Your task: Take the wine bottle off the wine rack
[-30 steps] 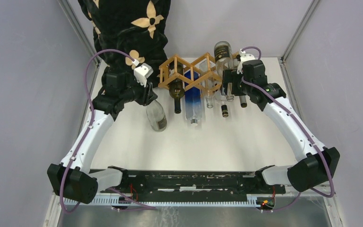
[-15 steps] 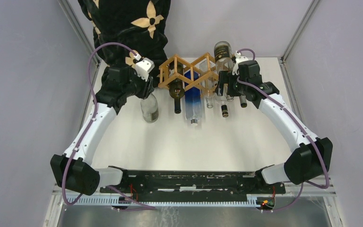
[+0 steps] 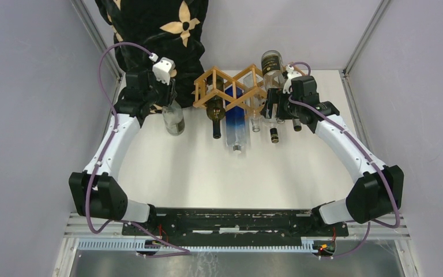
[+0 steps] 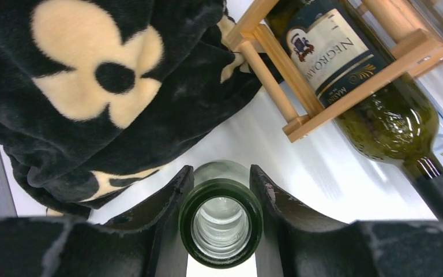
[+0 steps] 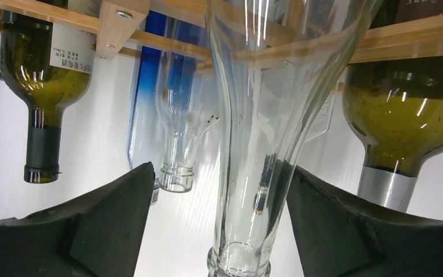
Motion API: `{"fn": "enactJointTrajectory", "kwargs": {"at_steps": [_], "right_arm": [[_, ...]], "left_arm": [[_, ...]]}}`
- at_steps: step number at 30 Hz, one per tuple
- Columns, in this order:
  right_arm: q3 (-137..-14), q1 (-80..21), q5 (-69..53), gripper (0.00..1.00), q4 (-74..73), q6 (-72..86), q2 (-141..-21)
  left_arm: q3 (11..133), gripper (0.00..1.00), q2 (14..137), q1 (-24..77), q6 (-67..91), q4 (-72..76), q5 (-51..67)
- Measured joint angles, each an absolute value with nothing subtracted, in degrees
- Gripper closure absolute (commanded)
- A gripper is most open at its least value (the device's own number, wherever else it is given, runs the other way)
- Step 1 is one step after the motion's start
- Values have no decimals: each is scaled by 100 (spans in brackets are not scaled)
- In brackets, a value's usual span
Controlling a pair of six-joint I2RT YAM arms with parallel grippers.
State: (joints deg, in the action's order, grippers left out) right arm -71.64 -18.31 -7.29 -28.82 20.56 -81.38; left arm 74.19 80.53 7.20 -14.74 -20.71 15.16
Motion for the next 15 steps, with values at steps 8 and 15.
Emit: {"fn": "enactJointTrajectory", "kwargs": {"at_steps": [8, 15], "right_arm": [[-7057, -1817, -908, 18, -2738, 2128, -8162], [-7030, -1787, -1007, 25, -2659, 2176, -8276]], "left_arm": [[7419, 36, 8138, 604, -1286, -1907, 1559], [7432, 14, 8143, 423, -1181, -1780, 1660]]}}
